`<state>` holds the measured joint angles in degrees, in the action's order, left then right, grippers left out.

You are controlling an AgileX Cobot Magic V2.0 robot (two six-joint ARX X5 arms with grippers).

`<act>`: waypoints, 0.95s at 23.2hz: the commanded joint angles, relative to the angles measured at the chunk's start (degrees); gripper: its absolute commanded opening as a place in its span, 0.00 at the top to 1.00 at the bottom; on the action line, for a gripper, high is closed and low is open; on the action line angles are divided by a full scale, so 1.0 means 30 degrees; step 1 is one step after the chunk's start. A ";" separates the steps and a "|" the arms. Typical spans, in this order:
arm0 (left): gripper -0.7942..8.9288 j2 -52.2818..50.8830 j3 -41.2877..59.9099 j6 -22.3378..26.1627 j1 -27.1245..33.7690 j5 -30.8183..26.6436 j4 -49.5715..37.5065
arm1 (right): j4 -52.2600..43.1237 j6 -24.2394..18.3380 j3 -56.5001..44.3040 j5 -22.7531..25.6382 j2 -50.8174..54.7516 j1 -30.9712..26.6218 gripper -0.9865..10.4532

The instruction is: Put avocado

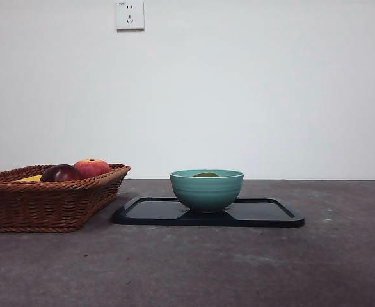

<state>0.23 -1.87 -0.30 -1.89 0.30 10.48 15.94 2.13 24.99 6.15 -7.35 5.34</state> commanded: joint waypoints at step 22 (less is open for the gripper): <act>0.89 -0.0015 0.0423 0.0284 0.0051 0.0051 0.0131 | -0.1807 -0.1756 -0.8138 -0.2259 0.2382 -0.2477 0.89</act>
<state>0.23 -1.87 -0.27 -1.87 0.30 10.48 9.85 -0.51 0.95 -0.47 -0.25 -1.96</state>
